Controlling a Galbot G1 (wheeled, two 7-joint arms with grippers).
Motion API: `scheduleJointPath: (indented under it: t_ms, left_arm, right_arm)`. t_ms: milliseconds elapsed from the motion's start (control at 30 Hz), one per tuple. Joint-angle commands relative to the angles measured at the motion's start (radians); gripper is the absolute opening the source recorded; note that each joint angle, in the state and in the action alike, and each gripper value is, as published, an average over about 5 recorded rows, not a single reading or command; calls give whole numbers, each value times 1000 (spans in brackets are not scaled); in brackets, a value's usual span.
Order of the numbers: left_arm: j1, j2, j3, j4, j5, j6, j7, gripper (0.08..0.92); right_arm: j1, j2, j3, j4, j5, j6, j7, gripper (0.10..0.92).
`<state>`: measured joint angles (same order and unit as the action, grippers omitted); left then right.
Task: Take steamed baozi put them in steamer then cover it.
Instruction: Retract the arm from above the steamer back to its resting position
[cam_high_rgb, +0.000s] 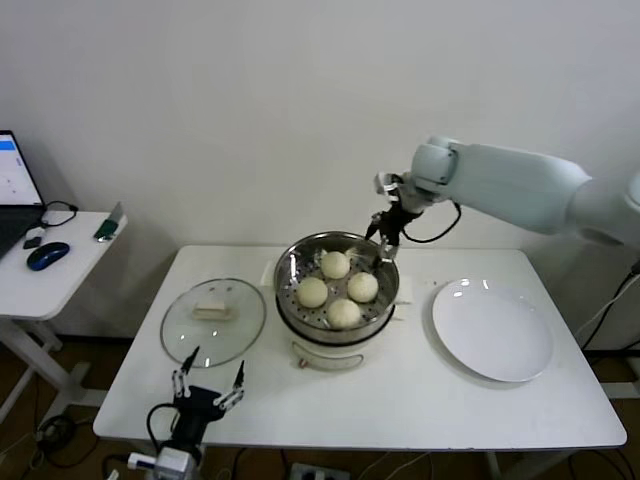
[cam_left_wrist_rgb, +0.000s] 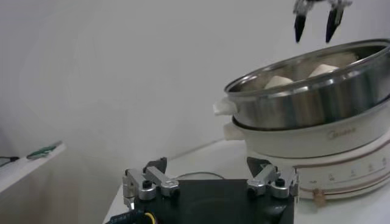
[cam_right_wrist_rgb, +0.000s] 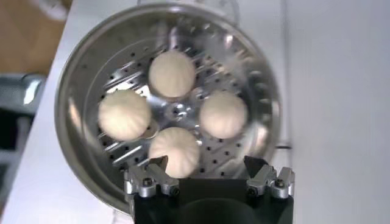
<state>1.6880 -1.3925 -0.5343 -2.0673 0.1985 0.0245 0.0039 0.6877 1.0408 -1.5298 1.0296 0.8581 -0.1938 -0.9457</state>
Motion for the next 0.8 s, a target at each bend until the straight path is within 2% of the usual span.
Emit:
scheduleJointPath:
  t_ms: [33,167,400,600,800]
  left_arm:
    - [-10,0,-4,0,28,-2,-14,823]
    - [-16,-3,-3,-10,44,0,-30,823]
    - [-31,-8,-8,-22,91,7,-52,823]
    - [-31,-3,-26,-25,186,13,-37,823]
    - [-26,-3,-33,-28,346,31,-49,823]
  right_arm:
    - [-132,-361,256,189,23,82,225,823]
    - [-278,-476,400,254,23,155,335,823]
    - [-789,-579,970,337,-32,229,496,823]
    - [-1111,-579,1281,399,-71,303,572,823]
    - [-1483,-464,1720,472,-119,298,601,823]
